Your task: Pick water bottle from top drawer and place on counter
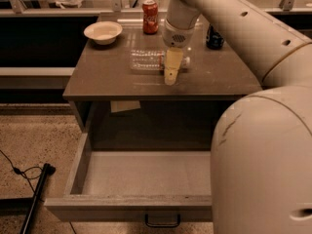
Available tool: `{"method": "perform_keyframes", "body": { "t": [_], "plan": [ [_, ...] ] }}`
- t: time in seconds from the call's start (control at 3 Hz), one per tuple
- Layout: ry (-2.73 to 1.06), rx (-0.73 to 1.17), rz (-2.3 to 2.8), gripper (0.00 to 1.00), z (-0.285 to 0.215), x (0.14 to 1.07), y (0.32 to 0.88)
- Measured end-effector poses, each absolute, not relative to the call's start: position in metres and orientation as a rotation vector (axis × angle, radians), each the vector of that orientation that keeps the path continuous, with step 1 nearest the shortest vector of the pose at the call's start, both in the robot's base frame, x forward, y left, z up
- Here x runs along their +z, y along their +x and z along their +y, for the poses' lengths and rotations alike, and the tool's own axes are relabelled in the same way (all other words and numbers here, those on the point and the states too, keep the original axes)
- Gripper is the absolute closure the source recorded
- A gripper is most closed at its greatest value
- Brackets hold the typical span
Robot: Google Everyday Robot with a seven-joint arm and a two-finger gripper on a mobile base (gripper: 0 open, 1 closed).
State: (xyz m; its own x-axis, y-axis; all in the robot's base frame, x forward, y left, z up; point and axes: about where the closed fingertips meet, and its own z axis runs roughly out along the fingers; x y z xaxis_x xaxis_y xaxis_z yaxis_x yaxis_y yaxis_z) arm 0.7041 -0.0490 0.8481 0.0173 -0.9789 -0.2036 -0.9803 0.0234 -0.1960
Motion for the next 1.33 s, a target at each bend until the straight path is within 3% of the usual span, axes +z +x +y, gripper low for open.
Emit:
{"method": "perform_keyframes", "body": {
  "t": [1.33],
  "plan": [
    [-1.929,-0.026,1.993,0.0,-0.078,0.907,0.692]
  ]
}}
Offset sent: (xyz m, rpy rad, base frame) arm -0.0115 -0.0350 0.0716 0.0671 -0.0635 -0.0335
